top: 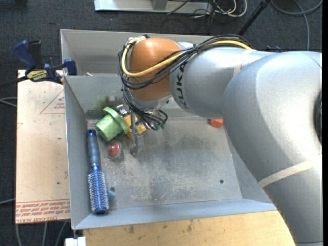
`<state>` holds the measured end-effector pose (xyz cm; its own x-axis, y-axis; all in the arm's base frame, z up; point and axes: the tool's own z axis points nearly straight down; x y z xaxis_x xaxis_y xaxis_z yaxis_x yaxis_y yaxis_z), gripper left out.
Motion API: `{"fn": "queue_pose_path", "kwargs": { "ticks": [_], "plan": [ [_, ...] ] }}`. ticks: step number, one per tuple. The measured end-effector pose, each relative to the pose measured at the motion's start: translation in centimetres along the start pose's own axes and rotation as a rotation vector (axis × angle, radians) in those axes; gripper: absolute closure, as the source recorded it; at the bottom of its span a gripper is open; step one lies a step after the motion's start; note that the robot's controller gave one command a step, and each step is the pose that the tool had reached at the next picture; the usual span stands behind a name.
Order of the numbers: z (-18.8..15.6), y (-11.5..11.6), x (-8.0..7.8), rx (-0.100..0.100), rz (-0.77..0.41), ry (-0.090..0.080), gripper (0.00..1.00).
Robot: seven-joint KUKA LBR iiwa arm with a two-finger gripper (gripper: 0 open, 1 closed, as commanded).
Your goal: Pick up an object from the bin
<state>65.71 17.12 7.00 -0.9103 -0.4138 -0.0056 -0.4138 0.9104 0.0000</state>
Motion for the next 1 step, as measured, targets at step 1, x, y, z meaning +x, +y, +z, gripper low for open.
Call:
{"fn": "queue_pose_path", "kwargs": {
  "ticks": [1],
  "plan": [
    [-0.18, 0.07, -0.05, -0.001, 0.000, -0.002, 1.00]
  ]
}}
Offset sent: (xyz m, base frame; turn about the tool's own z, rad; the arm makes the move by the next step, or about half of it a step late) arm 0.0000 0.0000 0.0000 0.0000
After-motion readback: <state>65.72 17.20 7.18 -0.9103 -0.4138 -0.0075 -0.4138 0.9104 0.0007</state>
